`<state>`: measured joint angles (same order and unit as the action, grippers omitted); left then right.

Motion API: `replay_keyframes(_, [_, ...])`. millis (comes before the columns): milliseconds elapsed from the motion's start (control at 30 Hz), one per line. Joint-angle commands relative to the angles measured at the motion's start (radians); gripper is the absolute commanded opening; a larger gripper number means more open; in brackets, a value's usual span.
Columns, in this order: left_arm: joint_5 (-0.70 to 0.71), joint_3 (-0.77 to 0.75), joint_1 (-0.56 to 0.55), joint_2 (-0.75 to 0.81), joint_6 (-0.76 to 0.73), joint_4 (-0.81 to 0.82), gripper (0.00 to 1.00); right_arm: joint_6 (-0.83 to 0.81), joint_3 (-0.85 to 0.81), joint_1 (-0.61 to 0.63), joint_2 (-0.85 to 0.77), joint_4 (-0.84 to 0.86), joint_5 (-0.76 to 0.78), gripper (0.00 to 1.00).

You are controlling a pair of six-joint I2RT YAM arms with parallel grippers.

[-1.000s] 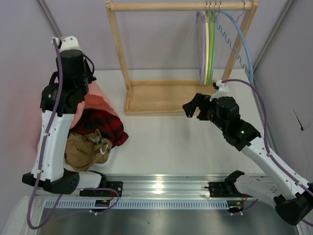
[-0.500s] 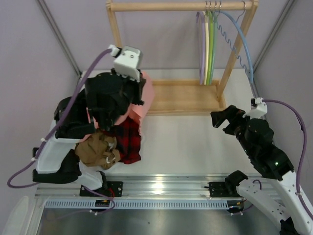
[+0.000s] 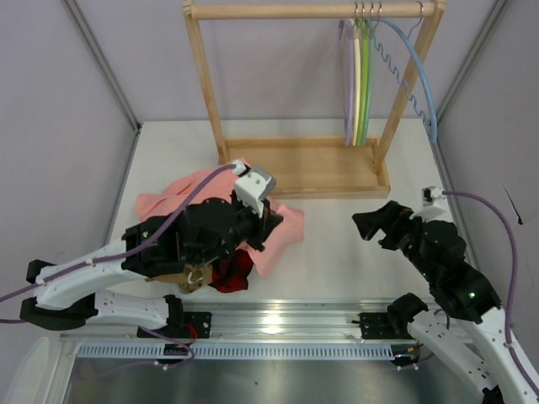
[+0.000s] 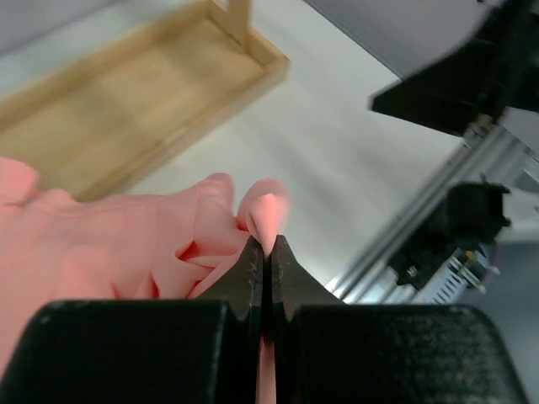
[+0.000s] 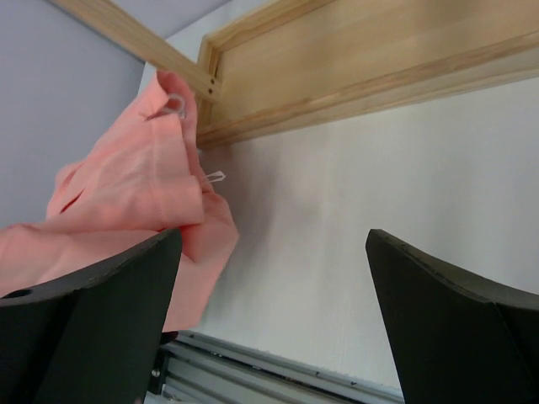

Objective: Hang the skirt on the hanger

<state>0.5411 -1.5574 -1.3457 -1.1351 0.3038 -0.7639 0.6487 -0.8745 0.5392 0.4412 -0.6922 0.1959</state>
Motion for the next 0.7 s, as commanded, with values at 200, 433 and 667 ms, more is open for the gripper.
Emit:
replay_keyframes(200, [-0.233, 0.29, -0.013, -0.025, 0.126, 0.326, 0.0, 0.184, 0.27, 0.086, 0.14, 0.443, -0.28, 0.99])
replay_keyframes(433, [-0.19, 0.388, -0.012, -0.023, 0.115, 0.396, 0.0, 0.435, 0.289, 0.201, 0.301, 0.591, -0.103, 0.99])
replay_keyframes(667, [-0.184, 0.431, -0.012, -0.038, 0.117, 0.411, 0.0, 0.537, 0.342, 0.281, 0.37, 0.806, -0.042, 0.99])
